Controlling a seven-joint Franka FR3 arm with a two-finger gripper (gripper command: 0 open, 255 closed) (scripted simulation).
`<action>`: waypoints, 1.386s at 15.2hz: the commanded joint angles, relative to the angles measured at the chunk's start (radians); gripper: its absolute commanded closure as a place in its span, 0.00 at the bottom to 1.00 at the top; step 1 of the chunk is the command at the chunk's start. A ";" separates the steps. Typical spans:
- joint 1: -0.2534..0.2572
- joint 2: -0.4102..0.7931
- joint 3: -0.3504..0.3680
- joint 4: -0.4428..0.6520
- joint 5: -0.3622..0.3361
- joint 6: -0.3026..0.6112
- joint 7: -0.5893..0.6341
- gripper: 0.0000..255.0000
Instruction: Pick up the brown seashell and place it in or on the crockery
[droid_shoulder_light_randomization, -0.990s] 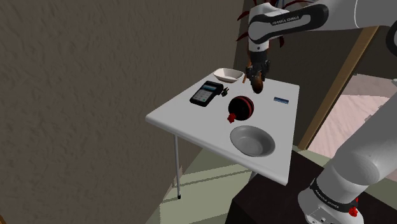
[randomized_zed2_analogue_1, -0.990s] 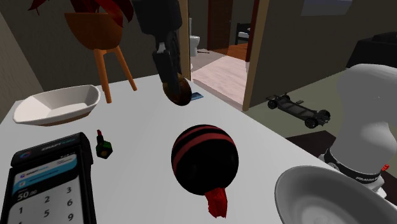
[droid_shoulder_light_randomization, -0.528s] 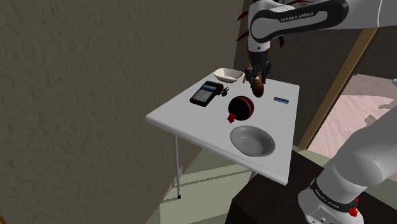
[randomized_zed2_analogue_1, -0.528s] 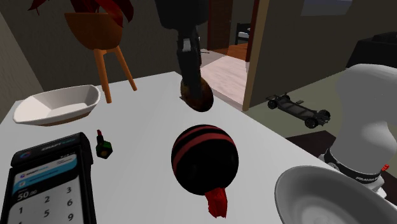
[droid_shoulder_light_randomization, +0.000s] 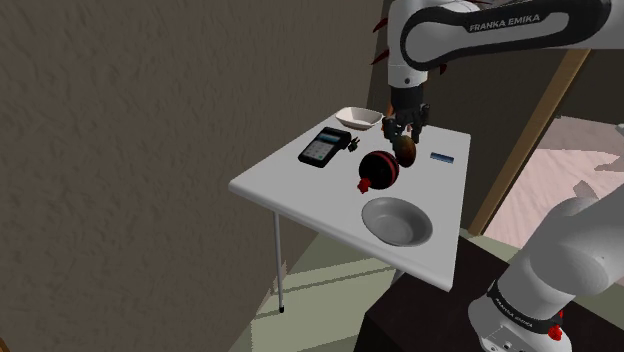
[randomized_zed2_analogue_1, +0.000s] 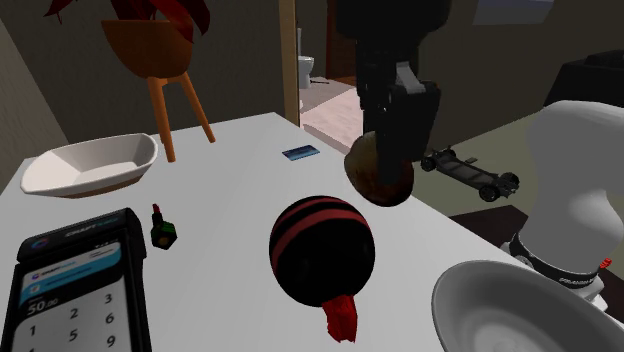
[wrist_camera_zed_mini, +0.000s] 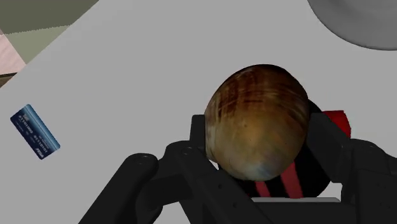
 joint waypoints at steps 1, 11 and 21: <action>0.019 -0.036 0.029 -0.030 0.022 -0.010 0.041 1.00; 0.122 -0.154 0.190 -0.084 0.161 -0.083 0.254 1.00; 0.137 -0.158 0.220 -0.203 0.185 0.031 0.281 1.00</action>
